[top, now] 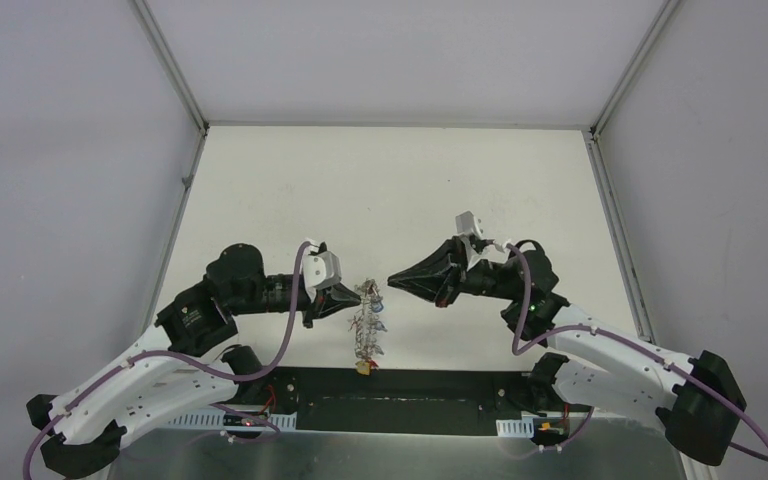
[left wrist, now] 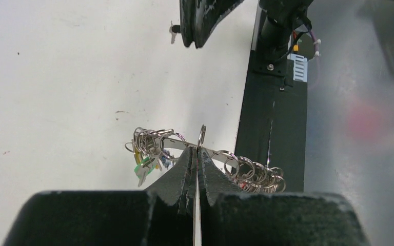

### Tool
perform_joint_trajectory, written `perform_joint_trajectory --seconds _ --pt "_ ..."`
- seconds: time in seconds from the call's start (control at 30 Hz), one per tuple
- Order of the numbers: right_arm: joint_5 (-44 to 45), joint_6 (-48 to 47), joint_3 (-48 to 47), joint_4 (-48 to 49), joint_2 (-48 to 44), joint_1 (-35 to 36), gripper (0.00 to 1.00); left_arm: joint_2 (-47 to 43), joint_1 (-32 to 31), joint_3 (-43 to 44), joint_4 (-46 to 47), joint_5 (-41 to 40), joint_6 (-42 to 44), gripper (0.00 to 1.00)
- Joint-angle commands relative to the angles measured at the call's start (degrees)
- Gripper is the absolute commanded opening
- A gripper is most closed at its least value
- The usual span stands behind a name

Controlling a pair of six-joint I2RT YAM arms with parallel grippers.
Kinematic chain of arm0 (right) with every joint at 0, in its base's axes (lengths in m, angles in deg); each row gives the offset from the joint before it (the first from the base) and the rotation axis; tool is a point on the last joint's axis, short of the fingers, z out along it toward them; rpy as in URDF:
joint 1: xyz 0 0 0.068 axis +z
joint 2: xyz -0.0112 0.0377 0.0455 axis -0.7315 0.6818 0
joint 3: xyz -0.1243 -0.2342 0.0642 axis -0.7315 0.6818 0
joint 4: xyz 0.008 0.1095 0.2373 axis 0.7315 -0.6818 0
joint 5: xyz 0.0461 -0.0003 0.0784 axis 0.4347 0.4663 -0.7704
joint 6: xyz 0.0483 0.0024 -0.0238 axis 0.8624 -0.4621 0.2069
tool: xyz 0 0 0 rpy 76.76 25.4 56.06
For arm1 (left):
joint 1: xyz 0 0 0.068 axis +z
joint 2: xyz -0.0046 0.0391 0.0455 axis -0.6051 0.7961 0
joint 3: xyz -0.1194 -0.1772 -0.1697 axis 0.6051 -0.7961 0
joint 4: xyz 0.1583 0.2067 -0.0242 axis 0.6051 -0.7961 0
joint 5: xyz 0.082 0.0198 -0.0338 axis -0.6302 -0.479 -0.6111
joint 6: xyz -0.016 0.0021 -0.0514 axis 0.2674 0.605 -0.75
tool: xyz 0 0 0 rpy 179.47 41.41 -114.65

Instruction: Put the keys on the keyring

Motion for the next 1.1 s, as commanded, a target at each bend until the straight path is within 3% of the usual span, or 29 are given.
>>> perform_joint_trajectory --seconds 0.0,0.03,0.07,0.1,0.23,0.43,0.7,1.07 --pt "0.41 -0.01 -1.39 3.02 -0.56 -0.81 0.00 -0.49 -0.02 1.60 1.21 -1.24 1.62 0.00" --pt "3.77 5.59 -1.33 2.83 -0.51 -0.88 0.50 -0.27 -0.02 1.61 1.23 -1.40 1.59 0.00" --pt "7.07 10.43 -1.20 2.44 -0.62 -0.99 0.94 -0.22 -0.02 1.71 1.21 -1.46 1.58 0.00" --pt "8.30 11.09 -0.91 1.91 -0.92 -1.20 0.99 -0.13 -0.02 1.73 1.23 -1.61 1.53 0.00" --pt "9.92 11.37 -0.09 -0.51 -1.80 -1.97 1.00 -0.24 0.01 1.55 1.20 -2.27 1.67 0.00" --pt "4.59 8.44 -1.21 -4.14 -0.34 -2.05 0.98 0.74 0.03 1.38 2.00 -2.72 0.11 0.00" --pt "-6.51 5.92 -1.88 2.35 6.00 -1.84 0.66 2.21 -0.02 0.55 5.52 -2.26 -3.34 0.00" --pt "-8.78 2.53 -3.81 3.08 12.04 0.00 0.51 1.86 -0.02 0.17 6.36 -1.21 -4.11 0.00"
